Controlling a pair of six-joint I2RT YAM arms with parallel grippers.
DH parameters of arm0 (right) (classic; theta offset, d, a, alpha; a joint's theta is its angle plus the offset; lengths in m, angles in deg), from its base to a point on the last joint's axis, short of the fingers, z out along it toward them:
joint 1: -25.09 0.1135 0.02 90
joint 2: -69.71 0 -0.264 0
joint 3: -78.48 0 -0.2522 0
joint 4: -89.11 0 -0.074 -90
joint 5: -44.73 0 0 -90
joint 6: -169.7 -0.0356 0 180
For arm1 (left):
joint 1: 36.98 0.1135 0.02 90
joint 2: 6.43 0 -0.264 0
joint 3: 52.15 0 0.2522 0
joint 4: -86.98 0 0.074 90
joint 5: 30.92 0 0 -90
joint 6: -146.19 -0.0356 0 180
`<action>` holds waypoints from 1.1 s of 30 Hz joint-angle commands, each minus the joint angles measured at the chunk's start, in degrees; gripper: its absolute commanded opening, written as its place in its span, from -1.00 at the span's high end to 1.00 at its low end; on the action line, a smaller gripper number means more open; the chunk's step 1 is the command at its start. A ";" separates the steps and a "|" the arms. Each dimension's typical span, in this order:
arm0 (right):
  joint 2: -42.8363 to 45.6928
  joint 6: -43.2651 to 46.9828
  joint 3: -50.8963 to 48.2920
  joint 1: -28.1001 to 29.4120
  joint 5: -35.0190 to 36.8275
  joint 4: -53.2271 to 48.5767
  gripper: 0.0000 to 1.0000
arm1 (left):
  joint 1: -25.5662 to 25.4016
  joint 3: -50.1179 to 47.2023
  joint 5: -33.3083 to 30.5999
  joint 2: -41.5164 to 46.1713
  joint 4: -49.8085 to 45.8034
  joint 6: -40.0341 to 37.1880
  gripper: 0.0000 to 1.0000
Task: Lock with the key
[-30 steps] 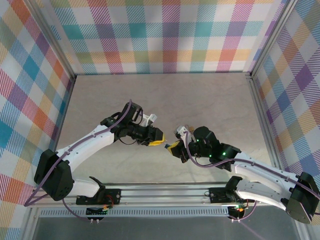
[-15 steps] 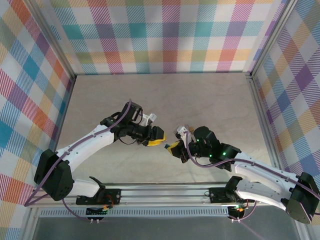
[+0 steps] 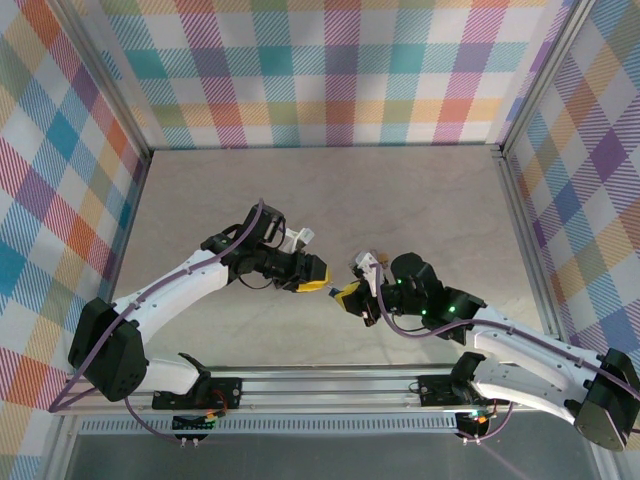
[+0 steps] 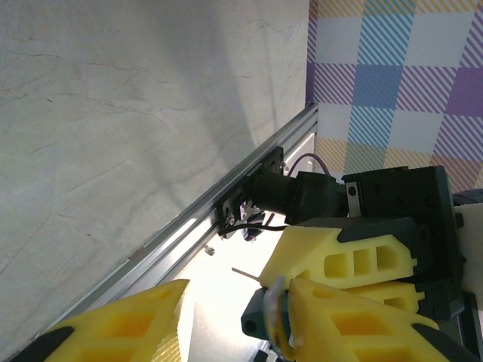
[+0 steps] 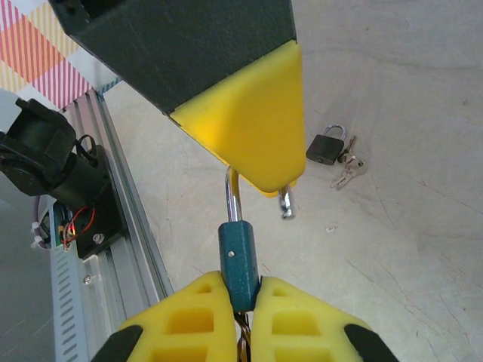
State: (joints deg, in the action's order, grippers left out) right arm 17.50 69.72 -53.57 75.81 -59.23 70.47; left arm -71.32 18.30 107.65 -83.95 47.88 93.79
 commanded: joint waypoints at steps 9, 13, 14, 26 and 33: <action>1.45 1.45 1.75 0.17 -0.02 2.92 1.00 | 0.51 -3.32 3.19 2.42 -0.91 -1.04 0.47; 1.22 1.28 1.72 0.17 -0.42 3.02 1.00 | 0.51 -3.40 2.65 3.54 -0.58 -0.80 0.46; 1.27 1.19 1.73 0.17 -0.39 3.03 1.00 | 0.51 -3.43 2.21 3.93 -0.43 -0.69 0.42; 0.19 1.11 2.06 0.17 -3.43 3.21 1.00 | 2.93 -10.86 -0.28 11.59 16.58 7.96 -0.25; -1.03 0.94 2.84 0.17 -6.03 3.19 1.00 | 3.05 -18.47 7.40 14.55 34.45 12.10 -0.19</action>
State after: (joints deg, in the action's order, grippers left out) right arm 17.11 70.14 -53.37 76.11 -62.68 71.45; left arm -68.92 1.10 109.86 -71.56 70.83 102.86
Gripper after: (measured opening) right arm 0.071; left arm 0.598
